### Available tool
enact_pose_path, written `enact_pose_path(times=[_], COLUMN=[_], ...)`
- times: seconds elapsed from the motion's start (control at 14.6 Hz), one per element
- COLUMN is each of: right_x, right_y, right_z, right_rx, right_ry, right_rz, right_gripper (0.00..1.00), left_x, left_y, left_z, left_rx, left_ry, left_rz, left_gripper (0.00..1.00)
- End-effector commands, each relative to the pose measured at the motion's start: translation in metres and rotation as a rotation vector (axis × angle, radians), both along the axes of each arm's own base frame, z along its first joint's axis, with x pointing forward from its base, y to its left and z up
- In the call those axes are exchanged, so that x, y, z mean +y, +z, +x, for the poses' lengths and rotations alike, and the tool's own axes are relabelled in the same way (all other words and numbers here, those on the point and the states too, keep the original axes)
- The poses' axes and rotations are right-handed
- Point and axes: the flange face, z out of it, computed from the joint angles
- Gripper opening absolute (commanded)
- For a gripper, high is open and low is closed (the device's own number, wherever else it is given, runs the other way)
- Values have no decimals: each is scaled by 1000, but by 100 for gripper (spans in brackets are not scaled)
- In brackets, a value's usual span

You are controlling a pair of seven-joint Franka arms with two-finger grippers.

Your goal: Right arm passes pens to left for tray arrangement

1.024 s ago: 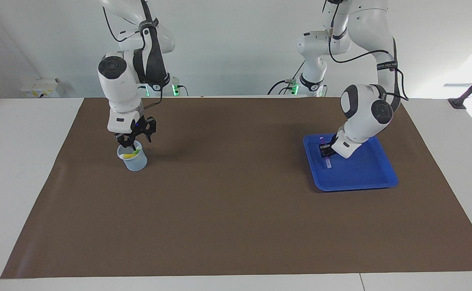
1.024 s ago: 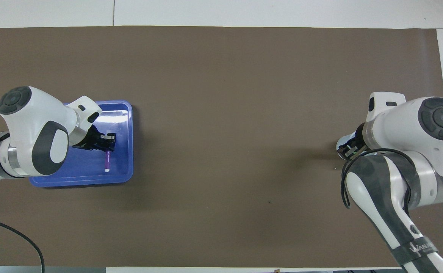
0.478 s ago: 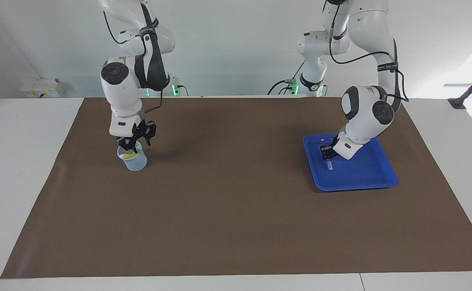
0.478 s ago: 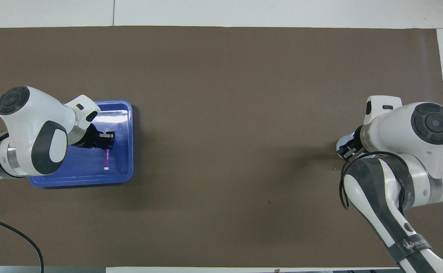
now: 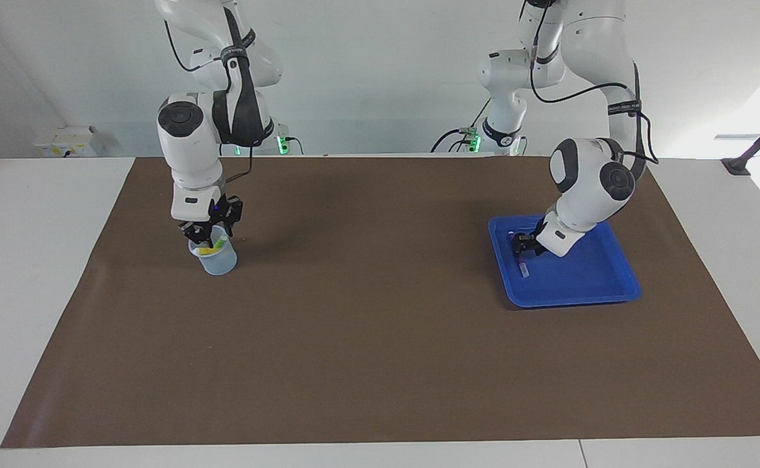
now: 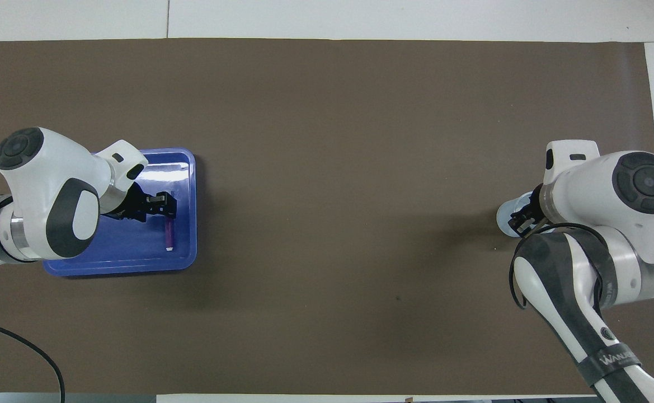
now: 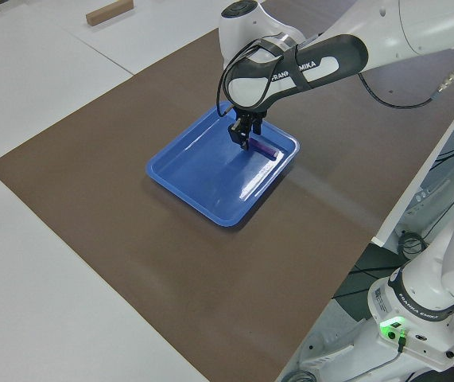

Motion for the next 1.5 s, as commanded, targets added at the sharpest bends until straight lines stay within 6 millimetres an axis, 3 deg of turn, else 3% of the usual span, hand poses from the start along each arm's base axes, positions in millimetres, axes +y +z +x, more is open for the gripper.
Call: enact_pose_path(times=[0.0, 0.48, 0.68, 1.09, 1.43], right_x=[-4, -2, 0, 3, 4], right_y=[-4, -4, -5, -6, -8], right_z=[-1, -2, -3, -5, -6], right_rx=[-6, -4, -5, -3, -1], right_ry=[27, 21, 13, -13, -19], right_rz=[-16, -15, -14, -5, -4], right_gripper=[44, 44, 39, 37, 36], left_x=[3, 4, 4, -7, -22], left_y=[-3, 0, 15, 71, 150], left_z=[-2, 0, 5, 19, 22], left_rx=[-9, 2, 25, 75, 92], left_ry=[-2, 1, -3, 92, 296], left_rz=[16, 15, 13, 21, -6], left_gripper=[100, 100, 100, 100, 100])
